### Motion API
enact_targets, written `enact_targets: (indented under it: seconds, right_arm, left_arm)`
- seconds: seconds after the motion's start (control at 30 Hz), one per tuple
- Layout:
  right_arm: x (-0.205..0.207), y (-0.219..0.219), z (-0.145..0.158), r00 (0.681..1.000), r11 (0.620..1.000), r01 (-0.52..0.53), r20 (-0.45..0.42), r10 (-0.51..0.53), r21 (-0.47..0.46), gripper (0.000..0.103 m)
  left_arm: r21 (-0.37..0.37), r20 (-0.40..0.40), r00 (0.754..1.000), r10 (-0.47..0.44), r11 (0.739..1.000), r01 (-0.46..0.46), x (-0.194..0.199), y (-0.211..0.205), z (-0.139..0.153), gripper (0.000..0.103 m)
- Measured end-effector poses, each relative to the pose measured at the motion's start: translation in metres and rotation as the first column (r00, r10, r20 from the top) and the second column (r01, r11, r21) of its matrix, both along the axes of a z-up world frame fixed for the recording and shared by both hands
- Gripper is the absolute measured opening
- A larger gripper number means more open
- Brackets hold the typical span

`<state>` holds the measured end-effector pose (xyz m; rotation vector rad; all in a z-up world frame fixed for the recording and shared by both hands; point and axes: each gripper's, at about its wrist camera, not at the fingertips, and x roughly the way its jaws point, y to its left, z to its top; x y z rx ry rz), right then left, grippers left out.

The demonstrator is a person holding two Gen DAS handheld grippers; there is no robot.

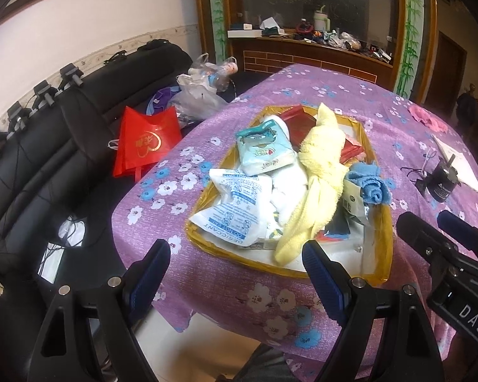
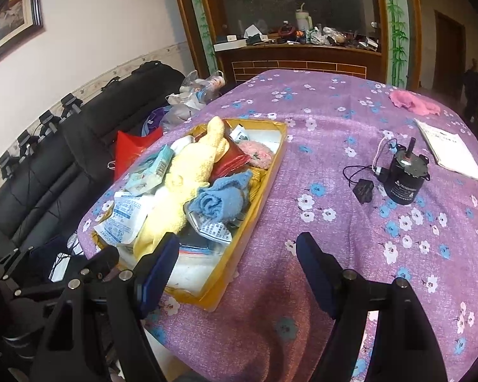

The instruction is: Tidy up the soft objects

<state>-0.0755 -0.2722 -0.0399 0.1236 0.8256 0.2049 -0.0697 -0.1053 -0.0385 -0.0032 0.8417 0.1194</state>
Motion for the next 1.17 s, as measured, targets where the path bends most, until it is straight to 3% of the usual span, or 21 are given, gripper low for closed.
enact_targets:
  seconds: [1.17]
  right_arm:
    - [0.008,-0.003,-0.009,1.000,1.000,-0.004,-0.013,0.004,0.006,0.075]
  left_arm:
    - [0.005,-0.032,0.999,-0.009,1.000,0.010,0.013,0.000,-0.013,0.088]
